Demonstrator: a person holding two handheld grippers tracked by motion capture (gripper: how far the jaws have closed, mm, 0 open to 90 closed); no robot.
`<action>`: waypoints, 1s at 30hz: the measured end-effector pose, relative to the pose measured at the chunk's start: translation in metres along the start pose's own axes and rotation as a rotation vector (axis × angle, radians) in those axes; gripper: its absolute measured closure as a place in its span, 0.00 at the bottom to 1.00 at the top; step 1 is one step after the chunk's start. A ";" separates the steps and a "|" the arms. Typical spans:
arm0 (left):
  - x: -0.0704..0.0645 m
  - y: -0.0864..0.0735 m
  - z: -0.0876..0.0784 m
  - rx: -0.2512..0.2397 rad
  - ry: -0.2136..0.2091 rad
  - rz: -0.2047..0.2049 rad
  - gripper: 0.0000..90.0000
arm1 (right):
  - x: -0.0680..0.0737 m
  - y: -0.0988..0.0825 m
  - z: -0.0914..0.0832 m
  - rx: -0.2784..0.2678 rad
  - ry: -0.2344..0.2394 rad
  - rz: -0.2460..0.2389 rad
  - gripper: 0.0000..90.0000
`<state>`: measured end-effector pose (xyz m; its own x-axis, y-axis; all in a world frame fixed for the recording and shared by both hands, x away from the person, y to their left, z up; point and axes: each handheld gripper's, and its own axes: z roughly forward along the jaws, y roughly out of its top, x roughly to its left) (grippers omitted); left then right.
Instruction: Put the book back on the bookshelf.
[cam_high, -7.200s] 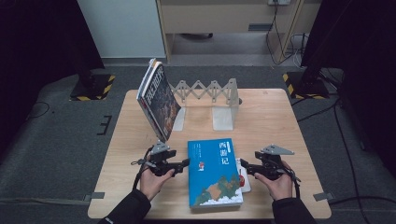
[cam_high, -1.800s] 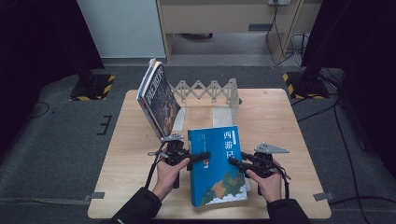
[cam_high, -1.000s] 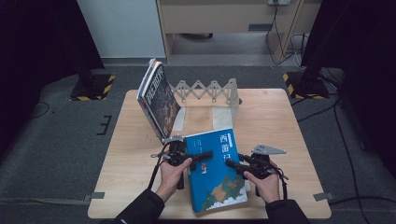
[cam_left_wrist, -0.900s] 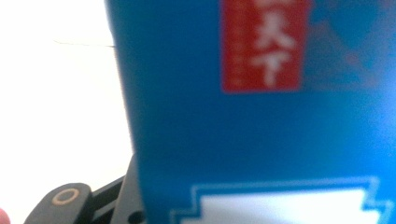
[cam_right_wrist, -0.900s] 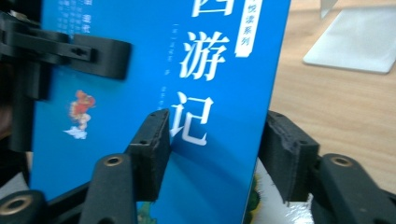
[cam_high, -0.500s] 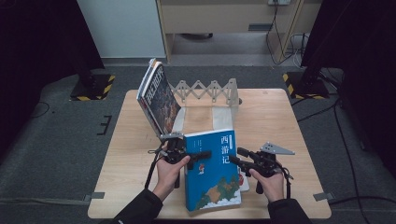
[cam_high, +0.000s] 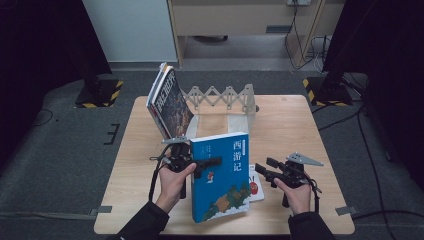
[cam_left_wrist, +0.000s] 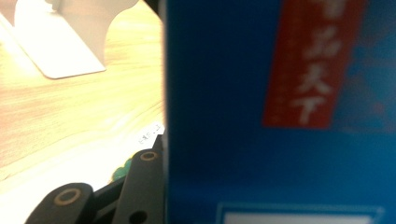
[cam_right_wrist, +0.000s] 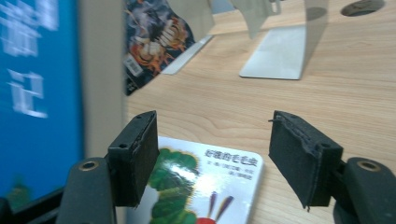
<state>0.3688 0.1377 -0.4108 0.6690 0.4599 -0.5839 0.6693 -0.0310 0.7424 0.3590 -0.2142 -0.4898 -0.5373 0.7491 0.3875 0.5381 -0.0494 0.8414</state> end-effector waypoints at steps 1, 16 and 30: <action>-0.002 0.001 -0.001 0.001 -0.002 0.006 0.66 | -0.001 0.000 0.000 0.006 -0.006 -0.006 0.35; -0.009 0.029 -0.039 -0.110 0.060 0.064 0.66 | -0.006 -0.007 0.007 0.116 -0.101 -0.085 0.28; 0.012 0.069 -0.034 -0.153 0.219 0.080 0.66 | -0.019 -0.008 0.004 0.172 -0.180 -0.106 0.30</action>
<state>0.4115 0.1714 -0.3551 0.6211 0.6427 -0.4486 0.5492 0.0515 0.8341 0.3676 -0.2251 -0.5059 -0.4802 0.8505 0.2147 0.5956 0.1365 0.7916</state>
